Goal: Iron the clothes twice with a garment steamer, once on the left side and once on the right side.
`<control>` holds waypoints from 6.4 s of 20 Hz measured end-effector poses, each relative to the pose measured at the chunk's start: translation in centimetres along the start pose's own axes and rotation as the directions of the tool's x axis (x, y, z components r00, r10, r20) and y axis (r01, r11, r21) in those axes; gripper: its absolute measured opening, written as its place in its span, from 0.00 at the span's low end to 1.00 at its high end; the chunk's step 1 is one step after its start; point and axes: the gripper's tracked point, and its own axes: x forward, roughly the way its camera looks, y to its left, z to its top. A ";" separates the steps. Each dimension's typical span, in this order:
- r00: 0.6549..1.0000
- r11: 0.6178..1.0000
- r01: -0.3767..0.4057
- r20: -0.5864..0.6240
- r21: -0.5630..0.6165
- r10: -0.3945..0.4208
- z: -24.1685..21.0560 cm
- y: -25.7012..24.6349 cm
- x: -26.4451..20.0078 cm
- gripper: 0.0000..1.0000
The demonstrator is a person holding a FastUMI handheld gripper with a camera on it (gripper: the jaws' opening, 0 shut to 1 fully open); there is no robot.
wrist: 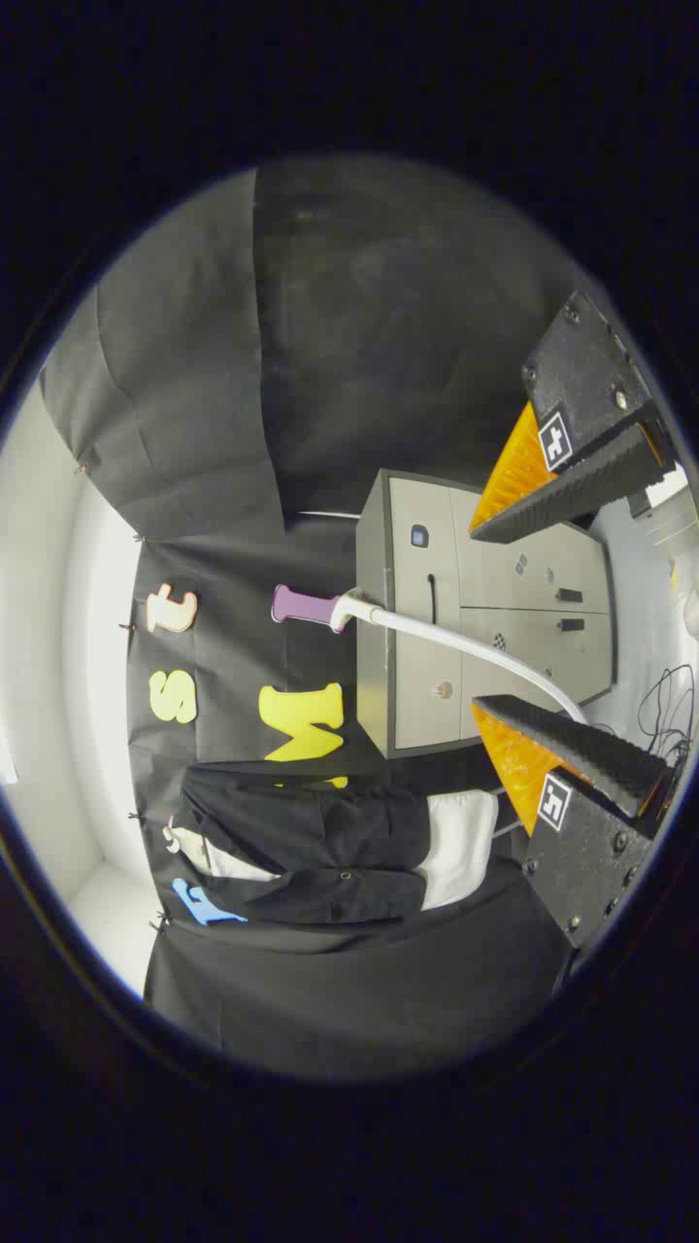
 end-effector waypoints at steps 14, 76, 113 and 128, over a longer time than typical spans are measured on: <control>1.000 1.000 0.017 -0.026 0.020 -0.017 0.9 -0.6 1.8 0.98; 0.931 0.979 -0.200 -0.302 0.038 0.203 12.6 2.2 39.7 0.32; 0.946 0.970 -0.164 -0.251 0.177 0.206 12.4 3.0 40.8 0.29; 0.929 0.925 -0.371 0.041 0.083 0.368 26.4 19.5 29.2 0.29</control>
